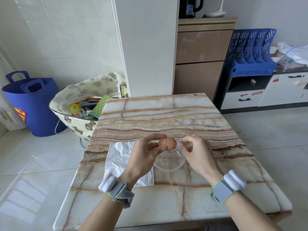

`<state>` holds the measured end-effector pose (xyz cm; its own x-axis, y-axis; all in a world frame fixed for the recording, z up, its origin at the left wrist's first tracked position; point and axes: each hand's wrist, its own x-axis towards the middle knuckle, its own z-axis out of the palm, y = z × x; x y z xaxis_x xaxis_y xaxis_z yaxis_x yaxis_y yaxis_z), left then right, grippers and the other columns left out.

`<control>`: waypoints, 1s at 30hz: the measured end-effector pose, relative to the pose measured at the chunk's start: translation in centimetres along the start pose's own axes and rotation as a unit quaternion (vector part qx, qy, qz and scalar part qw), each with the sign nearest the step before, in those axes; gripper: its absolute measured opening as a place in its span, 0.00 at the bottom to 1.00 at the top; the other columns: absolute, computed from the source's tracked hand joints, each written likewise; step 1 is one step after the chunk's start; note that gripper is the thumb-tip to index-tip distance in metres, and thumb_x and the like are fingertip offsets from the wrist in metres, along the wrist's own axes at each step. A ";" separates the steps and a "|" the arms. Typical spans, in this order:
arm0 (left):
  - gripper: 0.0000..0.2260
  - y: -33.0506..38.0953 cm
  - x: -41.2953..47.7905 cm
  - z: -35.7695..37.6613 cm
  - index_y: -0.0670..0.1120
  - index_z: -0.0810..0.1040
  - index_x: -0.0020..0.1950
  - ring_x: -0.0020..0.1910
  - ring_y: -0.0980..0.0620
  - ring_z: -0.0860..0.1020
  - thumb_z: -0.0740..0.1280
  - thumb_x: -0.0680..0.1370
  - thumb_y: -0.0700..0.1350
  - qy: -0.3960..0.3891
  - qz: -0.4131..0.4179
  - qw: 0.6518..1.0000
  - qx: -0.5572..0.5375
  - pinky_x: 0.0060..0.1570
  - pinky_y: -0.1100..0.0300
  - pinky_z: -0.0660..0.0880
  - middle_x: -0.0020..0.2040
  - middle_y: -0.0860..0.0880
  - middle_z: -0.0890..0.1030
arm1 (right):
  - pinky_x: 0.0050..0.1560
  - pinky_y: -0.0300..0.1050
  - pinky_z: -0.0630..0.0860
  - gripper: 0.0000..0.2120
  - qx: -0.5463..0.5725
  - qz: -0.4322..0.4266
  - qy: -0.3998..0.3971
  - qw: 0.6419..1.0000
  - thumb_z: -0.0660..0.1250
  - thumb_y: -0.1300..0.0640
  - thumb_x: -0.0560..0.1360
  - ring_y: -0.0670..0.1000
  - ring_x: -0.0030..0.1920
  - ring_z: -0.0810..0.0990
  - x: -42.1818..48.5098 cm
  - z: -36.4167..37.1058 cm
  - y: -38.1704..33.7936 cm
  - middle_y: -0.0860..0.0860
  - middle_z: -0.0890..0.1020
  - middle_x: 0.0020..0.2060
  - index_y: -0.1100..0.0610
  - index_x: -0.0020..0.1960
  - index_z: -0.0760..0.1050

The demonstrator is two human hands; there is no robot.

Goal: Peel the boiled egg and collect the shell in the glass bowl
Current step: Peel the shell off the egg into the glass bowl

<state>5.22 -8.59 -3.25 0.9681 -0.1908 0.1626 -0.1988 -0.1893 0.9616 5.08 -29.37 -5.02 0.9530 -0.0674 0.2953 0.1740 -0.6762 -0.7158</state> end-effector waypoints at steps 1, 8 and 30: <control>0.13 0.0 0.0 0.0 0.50 0.83 0.60 0.53 0.55 0.86 0.75 0.77 0.37 0.001 -0.001 1.000 0.001 0.54 0.59 0.82 0.53 0.56 0.87 | 0.39 0.32 0.73 0.08 -0.001 0.002 -0.003 1.000 0.73 0.63 0.76 0.39 0.36 0.82 0.0 0.1 -0.1 0.43 0.85 0.43 0.51 0.50 0.85; 0.14 -0.2 -0.2 -0.4 0.51 0.84 0.60 0.53 0.55 0.86 0.75 0.77 0.38 0.000 -0.007 1.000 0.003 0.57 0.54 0.82 0.52 0.54 0.88 | 0.44 0.29 0.73 0.06 0.023 -0.026 0.026 0.999 0.72 0.63 0.78 0.41 0.43 0.82 0.1 -1.3 -1.4 0.45 0.84 0.44 0.54 0.51 0.85; 0.16 1.1 -1.1 -0.5 0.49 0.81 0.64 0.54 0.58 0.85 0.76 0.77 0.43 -0.027 0.016 0.999 0.023 0.52 0.63 0.81 0.59 0.55 0.85 | 0.54 0.49 0.83 0.14 0.144 -0.016 -0.105 0.984 0.78 0.55 0.75 0.46 0.49 0.87 -0.7 -1.4 -3.7 0.47 0.88 0.49 0.53 0.59 0.83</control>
<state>4.04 -8.10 -2.27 0.9517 -0.2495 0.1791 -0.2371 -0.2263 0.9448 3.43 -27.88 -1.71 0.9707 0.1243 0.2058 0.2398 -0.4380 -0.8664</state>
